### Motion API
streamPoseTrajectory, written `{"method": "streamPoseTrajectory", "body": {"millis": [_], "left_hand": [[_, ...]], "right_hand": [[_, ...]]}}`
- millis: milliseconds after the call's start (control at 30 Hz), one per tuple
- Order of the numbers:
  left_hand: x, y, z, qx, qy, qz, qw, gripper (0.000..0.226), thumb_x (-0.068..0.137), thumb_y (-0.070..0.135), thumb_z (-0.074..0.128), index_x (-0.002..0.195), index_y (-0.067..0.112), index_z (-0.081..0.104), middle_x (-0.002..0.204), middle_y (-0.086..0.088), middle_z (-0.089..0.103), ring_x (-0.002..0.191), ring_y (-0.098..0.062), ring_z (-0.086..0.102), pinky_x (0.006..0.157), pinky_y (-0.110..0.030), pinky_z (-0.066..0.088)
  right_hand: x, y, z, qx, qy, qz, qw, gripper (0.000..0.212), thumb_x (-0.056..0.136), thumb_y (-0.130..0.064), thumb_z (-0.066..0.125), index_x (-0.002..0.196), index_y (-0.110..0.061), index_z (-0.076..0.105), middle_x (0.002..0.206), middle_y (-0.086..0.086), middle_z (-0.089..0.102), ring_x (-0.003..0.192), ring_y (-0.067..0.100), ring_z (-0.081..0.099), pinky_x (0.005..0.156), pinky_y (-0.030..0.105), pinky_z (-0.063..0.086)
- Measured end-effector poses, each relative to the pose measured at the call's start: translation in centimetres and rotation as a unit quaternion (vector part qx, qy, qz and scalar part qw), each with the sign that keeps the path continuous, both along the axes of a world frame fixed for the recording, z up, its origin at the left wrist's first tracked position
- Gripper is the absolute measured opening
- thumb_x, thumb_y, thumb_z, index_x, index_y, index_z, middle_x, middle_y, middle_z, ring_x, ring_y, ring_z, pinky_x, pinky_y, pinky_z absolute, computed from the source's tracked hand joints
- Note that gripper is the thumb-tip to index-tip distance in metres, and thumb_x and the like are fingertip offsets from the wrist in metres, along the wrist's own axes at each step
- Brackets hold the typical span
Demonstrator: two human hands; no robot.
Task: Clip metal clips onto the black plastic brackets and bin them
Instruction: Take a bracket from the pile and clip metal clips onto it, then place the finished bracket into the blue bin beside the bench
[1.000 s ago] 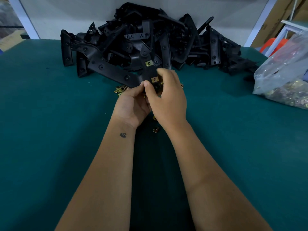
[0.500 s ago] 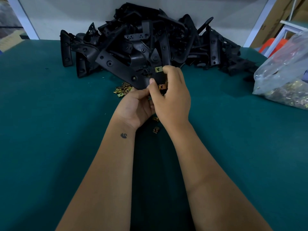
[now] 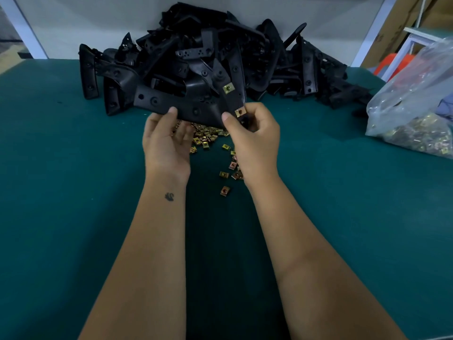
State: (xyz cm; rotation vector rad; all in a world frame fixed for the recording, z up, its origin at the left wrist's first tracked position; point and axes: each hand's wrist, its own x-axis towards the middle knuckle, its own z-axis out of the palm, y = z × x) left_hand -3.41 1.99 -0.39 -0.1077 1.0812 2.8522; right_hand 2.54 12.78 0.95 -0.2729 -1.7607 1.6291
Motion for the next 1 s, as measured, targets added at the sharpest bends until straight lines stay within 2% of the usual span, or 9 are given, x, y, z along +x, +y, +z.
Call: {"method": "streamPoseTrajectory", "body": {"millis": [100,200,267,433,600,667,767,833,1000], "left_hand": [[0.2,0.1,0.0,0.002,0.003,0.008,1.000,0.030,0.094,0.005,0.063,0.072,0.018,0.049,0.073,0.004,0.067,0.073,-0.014,0.059,0.070,-0.020,0.053],[0.9,1.3,0.2,-0.002,0.005,0.008,1.000,0.033,0.094,0.002,0.063,0.070,0.016,0.046,0.069,0.003,0.064,0.071,-0.012,0.062,0.070,-0.019,0.054],[1.5,2.2,0.4,-0.033,0.014,0.029,0.999,0.032,0.093,0.000,0.064,0.071,0.014,0.045,0.071,0.000,0.061,0.068,-0.012,0.062,0.072,-0.021,0.055],[3.6,3.8,1.3,-0.194,0.064,0.044,0.978,0.016,0.090,0.009,0.069,0.080,0.015,0.057,0.075,0.000,0.065,0.069,-0.010,0.065,0.068,-0.023,0.055],[7.3,5.8,2.3,-0.233,0.028,-0.005,0.972,0.016,0.096,0.028,0.062,0.083,0.020,0.063,0.072,0.006,0.071,0.055,-0.005,0.055,0.048,-0.019,0.043],[10.3,8.3,2.7,-0.264,0.037,-0.038,0.963,0.018,0.096,0.032,0.062,0.081,0.021,0.062,0.072,0.007,0.072,0.050,-0.003,0.048,0.048,-0.019,0.039],[16.3,12.7,3.0,-0.271,0.082,-0.129,0.950,0.028,0.095,0.030,0.064,0.070,0.017,0.065,0.062,0.000,0.061,0.041,-0.003,0.036,0.042,-0.016,0.032],[20.3,15.3,3.1,-0.254,0.105,-0.222,0.935,0.025,0.094,0.025,0.064,0.071,0.015,0.063,0.059,0.003,0.063,0.041,-0.005,0.033,0.039,-0.016,0.029],[29.2,20.1,2.2,-0.282,0.157,-0.401,0.857,0.022,0.095,0.022,0.062,0.074,0.018,0.066,0.058,0.000,0.065,0.039,-0.006,0.032,0.038,-0.017,0.026]], "right_hand": [[-0.3,0.3,0.2,-0.149,0.008,0.026,0.988,0.016,0.083,-0.006,0.074,0.085,-0.019,0.067,0.077,-0.011,0.065,0.071,0.002,0.059,0.065,0.017,0.049],[-0.4,0.3,0.1,-0.344,0.017,0.083,0.935,0.014,0.086,0.001,0.069,0.090,-0.013,0.067,0.085,-0.004,0.068,0.075,0.006,0.063,0.067,0.018,0.053],[-0.4,0.2,-0.1,-0.394,0.013,0.080,0.916,0.015,0.087,0.002,0.067,0.088,-0.013,0.066,0.086,-0.001,0.069,0.077,0.009,0.064,0.068,0.019,0.054],[0.6,1.9,0.7,-0.369,0.016,0.017,0.929,0.017,0.088,0.001,0.066,0.087,-0.016,0.067,0.087,0.000,0.070,0.077,0.014,0.064,0.064,0.023,0.051],[4.4,5.5,1.8,-0.360,0.030,-0.044,0.932,0.018,0.088,0.000,0.068,0.086,-0.018,0.066,0.085,-0.002,0.068,0.066,0.008,0.057,0.059,0.021,0.047],[6.7,7.6,2.6,-0.359,0.062,-0.089,0.927,0.018,0.089,-0.002,0.067,0.082,-0.017,0.061,0.084,-0.001,0.064,0.068,0.008,0.056,0.058,0.021,0.045],[11.9,11.0,3.4,-0.382,0.143,-0.164,0.898,0.020,0.094,-0.005,0.061,0.079,-0.017,0.056,0.083,0.001,0.060,0.069,0.009,0.054,0.059,0.021,0.045],[16.2,13.1,3.3,-0.394,0.194,-0.217,0.872,0.021,0.096,-0.005,0.058,0.079,-0.017,0.057,0.080,0.001,0.060,0.068,0.010,0.055,0.061,0.021,0.046],[28.9,17.3,1.4,-0.361,0.223,-0.373,0.825,0.017,0.097,-0.006,0.057,0.081,-0.013,0.059,0.073,0.001,0.064,0.065,0.012,0.059,0.060,0.025,0.047]]}}
